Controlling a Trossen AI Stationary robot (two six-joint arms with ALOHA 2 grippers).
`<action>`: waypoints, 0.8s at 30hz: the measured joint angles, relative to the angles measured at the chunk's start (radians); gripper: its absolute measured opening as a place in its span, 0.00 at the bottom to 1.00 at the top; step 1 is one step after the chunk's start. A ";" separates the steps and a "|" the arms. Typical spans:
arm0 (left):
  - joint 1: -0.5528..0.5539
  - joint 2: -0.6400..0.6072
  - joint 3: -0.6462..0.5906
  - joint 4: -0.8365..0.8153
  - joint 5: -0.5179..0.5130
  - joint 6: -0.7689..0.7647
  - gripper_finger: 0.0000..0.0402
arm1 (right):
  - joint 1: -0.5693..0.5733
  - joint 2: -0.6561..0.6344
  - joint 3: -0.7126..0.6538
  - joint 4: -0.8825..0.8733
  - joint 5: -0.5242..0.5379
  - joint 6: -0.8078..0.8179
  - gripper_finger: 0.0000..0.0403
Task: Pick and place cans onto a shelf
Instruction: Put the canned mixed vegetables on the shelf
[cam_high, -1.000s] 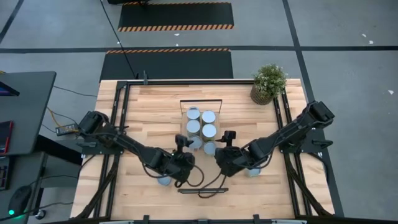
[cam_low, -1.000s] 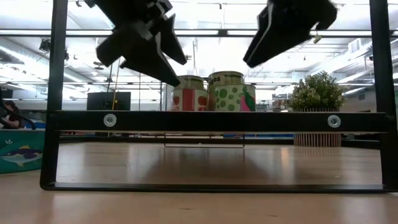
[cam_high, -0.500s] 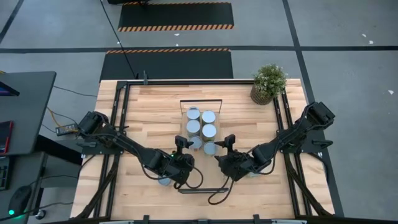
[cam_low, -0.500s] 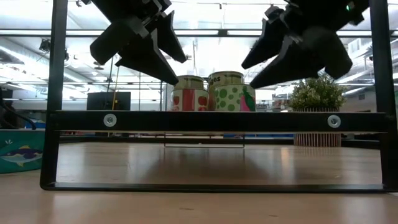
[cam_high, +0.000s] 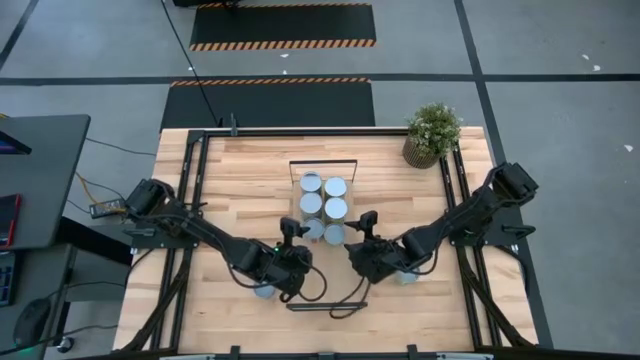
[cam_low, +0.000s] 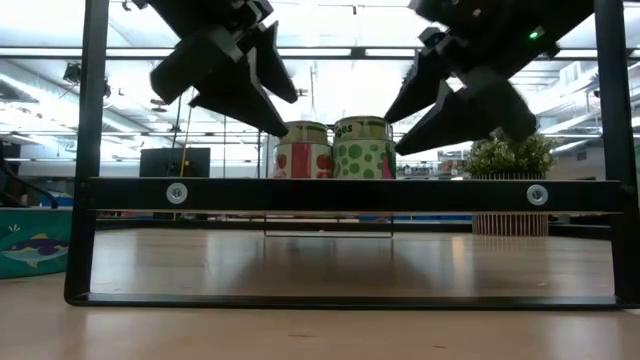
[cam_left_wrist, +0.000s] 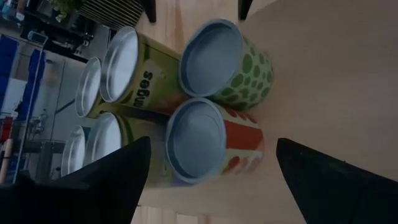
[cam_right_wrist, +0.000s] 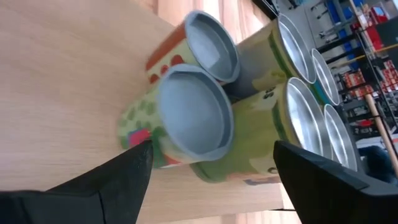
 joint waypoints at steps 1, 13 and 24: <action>-0.005 0.000 0.000 -0.011 0.000 -0.007 0.88 | 0.010 -0.002 0.000 -0.007 0.005 0.010 0.85; -0.042 -0.060 0.000 -0.319 0.177 -0.167 0.87 | 0.066 -0.100 0.126 -0.387 -0.224 0.383 0.85; -0.057 -0.111 -0.062 -0.317 0.424 -0.362 0.82 | 0.024 -0.117 0.148 -0.673 -0.746 0.837 0.85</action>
